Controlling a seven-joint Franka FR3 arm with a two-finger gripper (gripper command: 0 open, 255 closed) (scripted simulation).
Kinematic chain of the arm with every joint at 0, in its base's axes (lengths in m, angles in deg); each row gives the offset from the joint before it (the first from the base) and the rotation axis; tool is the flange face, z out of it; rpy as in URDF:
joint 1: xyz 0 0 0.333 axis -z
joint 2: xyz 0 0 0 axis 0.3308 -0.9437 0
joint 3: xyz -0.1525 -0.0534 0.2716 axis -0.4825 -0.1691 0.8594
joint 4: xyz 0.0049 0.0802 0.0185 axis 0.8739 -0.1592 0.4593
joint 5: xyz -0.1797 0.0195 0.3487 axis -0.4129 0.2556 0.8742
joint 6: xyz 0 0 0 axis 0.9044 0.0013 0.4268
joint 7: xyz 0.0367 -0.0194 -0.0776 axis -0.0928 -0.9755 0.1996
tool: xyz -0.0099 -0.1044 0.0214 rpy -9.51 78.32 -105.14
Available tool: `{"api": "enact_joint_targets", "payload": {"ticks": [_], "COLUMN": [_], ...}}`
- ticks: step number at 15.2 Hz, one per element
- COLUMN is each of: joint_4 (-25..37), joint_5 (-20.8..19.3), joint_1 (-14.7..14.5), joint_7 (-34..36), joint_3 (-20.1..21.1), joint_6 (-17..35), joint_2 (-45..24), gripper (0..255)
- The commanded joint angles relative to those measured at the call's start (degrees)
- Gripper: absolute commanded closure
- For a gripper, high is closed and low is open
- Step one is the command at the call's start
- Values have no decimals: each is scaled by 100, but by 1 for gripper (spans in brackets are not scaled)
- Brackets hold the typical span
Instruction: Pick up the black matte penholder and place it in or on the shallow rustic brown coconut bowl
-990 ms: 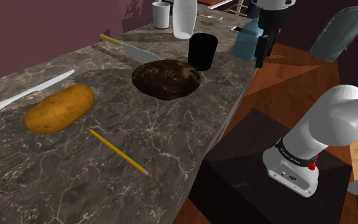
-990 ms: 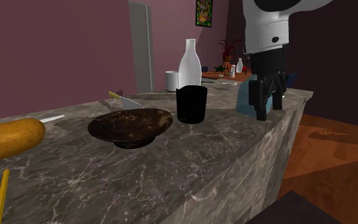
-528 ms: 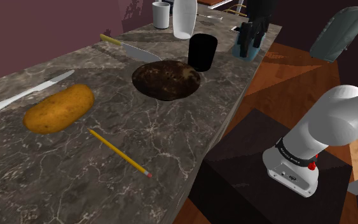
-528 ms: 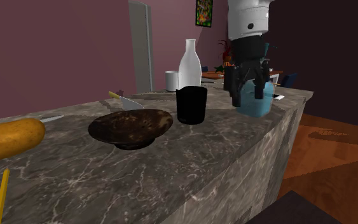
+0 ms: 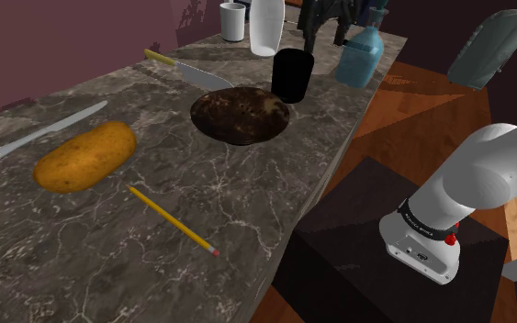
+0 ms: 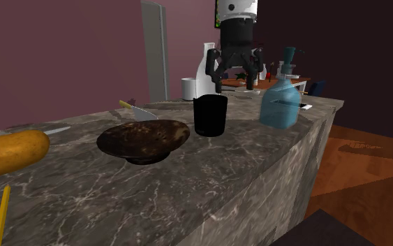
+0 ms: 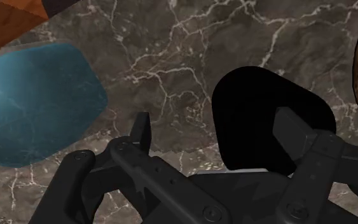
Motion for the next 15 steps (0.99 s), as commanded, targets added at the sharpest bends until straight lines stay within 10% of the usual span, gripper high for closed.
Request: {"api": "enact_joint_targets", "payload": {"ticks": [1, 15], "joint_4": [405, 147], "joint_5": [13, 33], "joint_1": [69, 109], "joint_7": [386, 741], "joint_3": [100, 220], "joint_6": [18, 608], "joint_2": [-262, -436], "gripper": [0, 0]}}
